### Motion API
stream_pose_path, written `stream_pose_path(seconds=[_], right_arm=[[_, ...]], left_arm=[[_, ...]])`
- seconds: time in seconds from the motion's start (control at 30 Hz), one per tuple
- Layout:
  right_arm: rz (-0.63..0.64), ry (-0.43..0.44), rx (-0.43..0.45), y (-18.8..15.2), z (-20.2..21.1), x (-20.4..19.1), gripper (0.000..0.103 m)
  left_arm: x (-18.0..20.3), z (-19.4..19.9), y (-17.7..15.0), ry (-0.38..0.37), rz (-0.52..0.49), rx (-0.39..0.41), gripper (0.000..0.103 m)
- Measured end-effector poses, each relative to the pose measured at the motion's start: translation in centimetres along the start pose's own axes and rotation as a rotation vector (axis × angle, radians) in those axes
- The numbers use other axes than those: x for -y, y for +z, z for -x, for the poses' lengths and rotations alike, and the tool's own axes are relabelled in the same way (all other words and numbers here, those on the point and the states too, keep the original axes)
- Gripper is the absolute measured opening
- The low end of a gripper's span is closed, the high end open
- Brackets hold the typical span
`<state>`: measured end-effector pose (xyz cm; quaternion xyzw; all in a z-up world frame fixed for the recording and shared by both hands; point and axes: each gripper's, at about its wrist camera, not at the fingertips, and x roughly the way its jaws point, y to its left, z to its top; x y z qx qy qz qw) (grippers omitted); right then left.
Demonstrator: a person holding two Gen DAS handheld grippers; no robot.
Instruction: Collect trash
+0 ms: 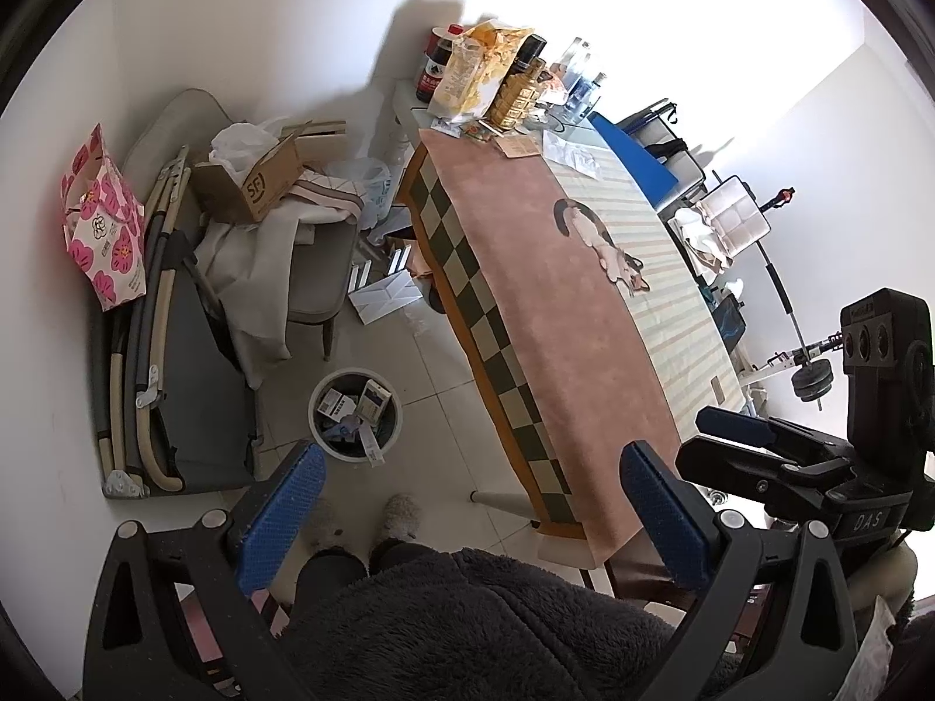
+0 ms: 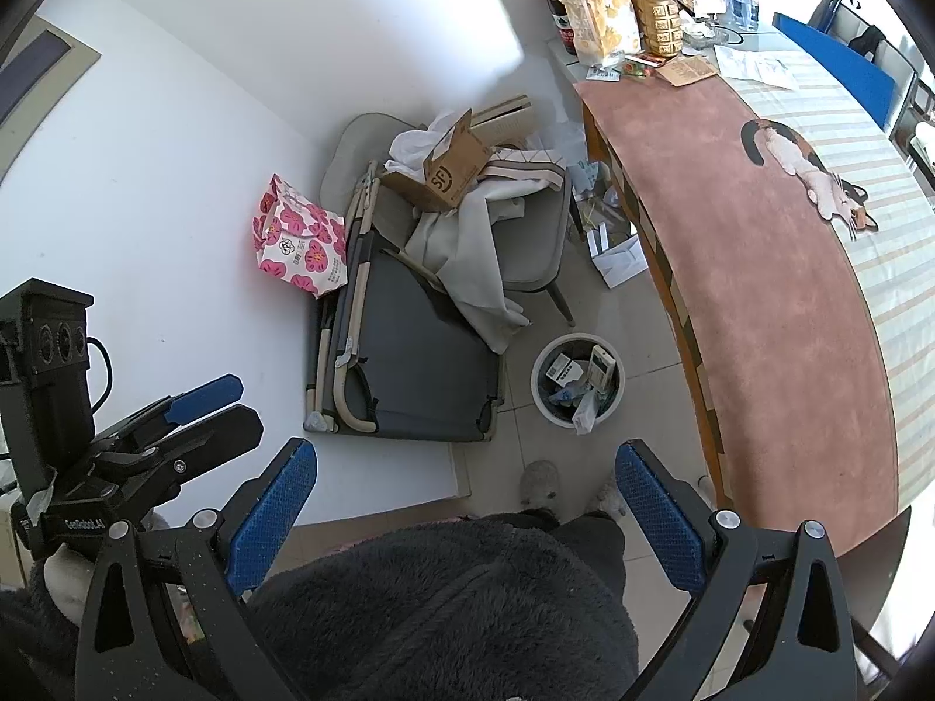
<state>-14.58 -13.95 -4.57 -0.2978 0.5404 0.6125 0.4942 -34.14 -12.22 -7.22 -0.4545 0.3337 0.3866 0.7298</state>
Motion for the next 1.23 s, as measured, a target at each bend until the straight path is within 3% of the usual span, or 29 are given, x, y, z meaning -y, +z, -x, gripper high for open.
stream_pose_path(seconds=[0.9,1.23], right_arm=[[0.01,0.005,-0.003,0.1,0.1,-0.4,0.103],[0.005,0.005,0.0,0.2,0.0,-0.5,0.103]], left_arm=[[0.3,0.1,0.1,0.0,-0.006,0.0,0.103],[0.6,0.6,1.6,0.001,-0.011,0.008,0.103]])
